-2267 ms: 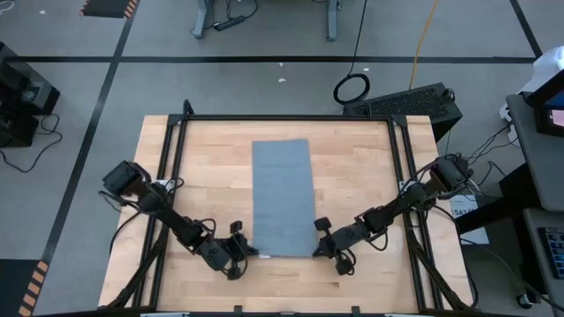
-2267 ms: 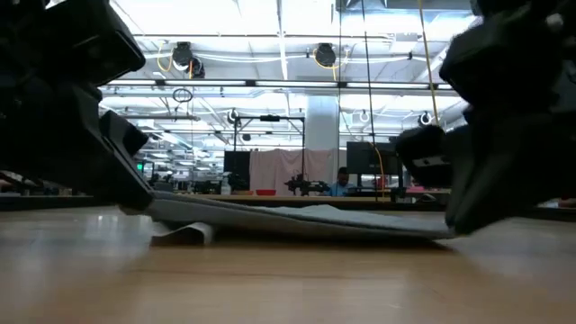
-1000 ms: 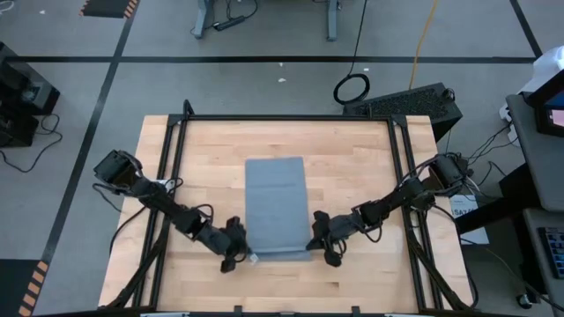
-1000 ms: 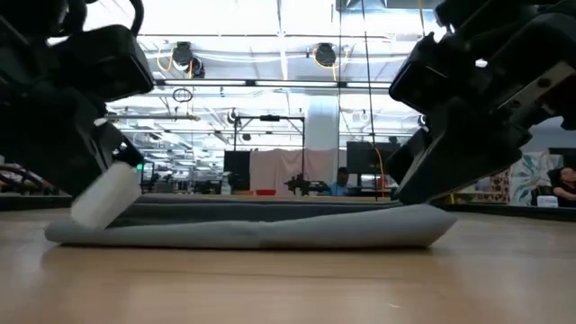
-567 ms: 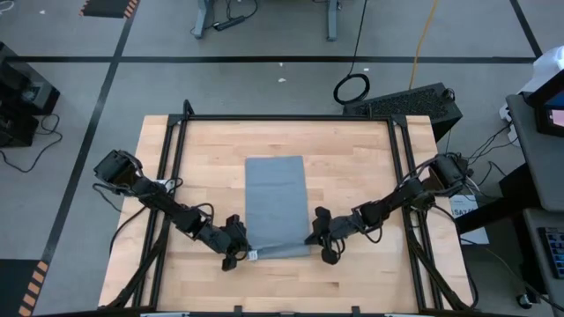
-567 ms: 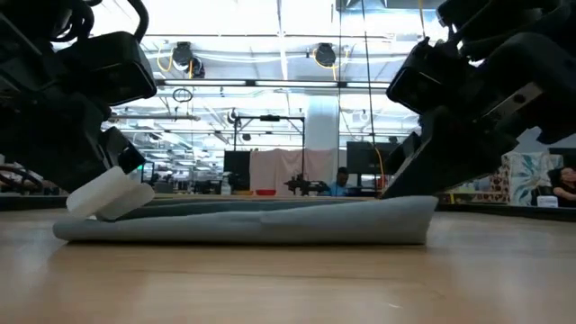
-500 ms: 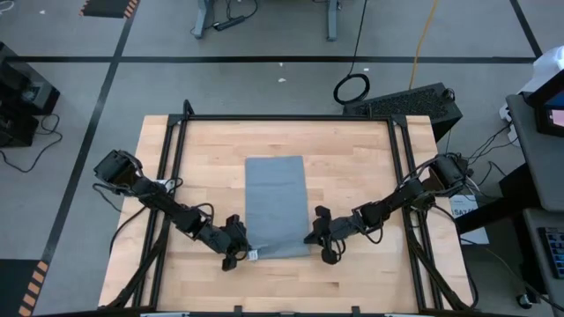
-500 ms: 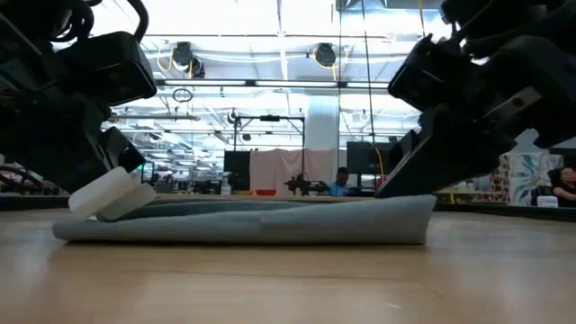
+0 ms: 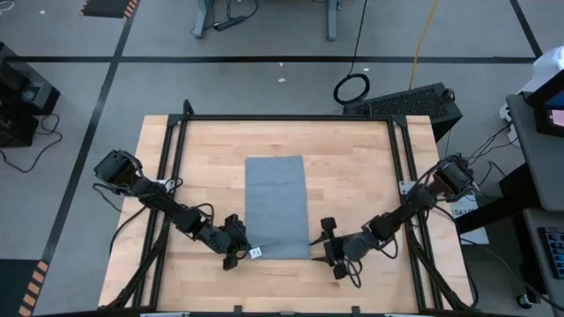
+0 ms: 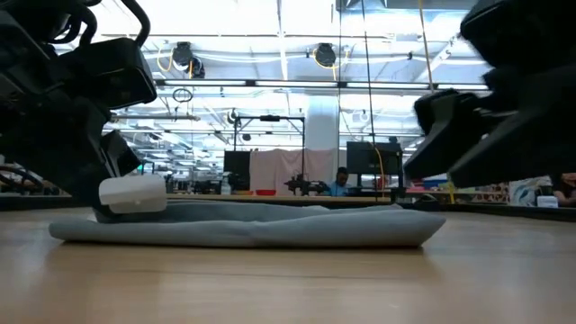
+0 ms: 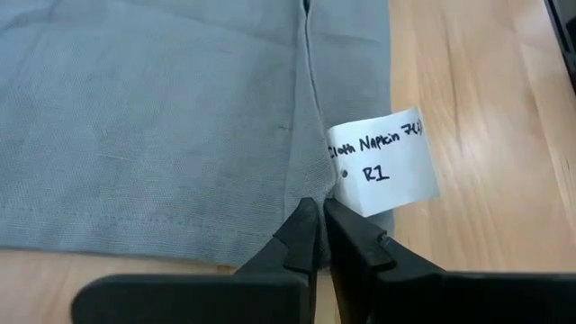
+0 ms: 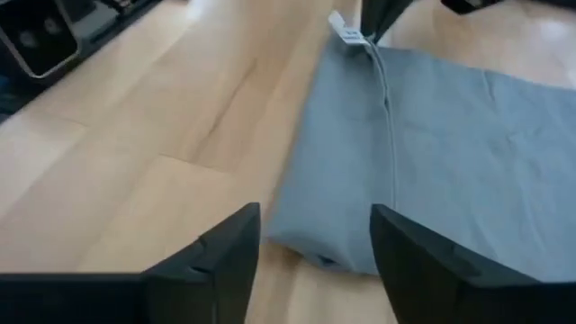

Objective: Roll towel
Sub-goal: Roll the gray towel

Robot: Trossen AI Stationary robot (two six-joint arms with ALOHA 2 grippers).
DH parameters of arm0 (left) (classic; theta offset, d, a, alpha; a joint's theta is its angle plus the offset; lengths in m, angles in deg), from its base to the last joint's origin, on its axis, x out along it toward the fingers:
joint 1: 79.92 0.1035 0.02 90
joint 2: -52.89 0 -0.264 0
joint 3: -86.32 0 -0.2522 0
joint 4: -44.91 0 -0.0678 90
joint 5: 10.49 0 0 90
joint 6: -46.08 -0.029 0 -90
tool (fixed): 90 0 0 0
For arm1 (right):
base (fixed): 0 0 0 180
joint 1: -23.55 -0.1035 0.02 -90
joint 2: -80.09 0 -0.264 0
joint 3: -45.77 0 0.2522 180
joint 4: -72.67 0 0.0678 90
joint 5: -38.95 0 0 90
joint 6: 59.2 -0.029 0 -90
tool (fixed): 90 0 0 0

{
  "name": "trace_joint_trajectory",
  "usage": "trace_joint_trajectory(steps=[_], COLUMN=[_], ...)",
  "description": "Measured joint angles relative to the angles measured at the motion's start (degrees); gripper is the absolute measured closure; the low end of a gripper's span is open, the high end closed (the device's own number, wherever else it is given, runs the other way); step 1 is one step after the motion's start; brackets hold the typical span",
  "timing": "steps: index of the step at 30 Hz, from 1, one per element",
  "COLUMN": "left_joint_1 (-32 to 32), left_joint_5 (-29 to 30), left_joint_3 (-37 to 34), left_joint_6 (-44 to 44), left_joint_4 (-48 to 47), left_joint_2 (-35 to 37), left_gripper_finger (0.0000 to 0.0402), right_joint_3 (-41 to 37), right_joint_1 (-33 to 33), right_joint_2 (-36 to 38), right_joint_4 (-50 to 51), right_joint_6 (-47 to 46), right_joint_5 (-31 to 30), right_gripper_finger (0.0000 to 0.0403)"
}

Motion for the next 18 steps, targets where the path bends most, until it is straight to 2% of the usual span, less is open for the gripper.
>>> trace_joint_trajectory(steps=[5, 14, 18], left_joint_1=[0.0, 0.0, 0.0], left_joint_5=[0.0, 0.0, 0.0], left_joint_3=[0.0, 0.0, 0.0], left_joint_6=[1.3, 1.5, 1.5], left_joint_4=[0.0, -0.1, -0.1], left_joint_2=[0.0, 0.0, 0.0], left_gripper_finger=[0.0377, 0.0377, 0.0377], right_joint_3=[0.0, 0.0, 0.0], right_joint_1=[-1.5, -1.3, -0.8], right_joint_2=[-1.4, -11.6, -14.1], right_joint_4=[-3.7, -17.1, -19.3], right_joint_6=[-0.7, 2.0, 1.0], right_joint_5=[-1.9, -2.2, -5.2], right_gripper_finger=[0.0192, 0.0176, 0.0167])
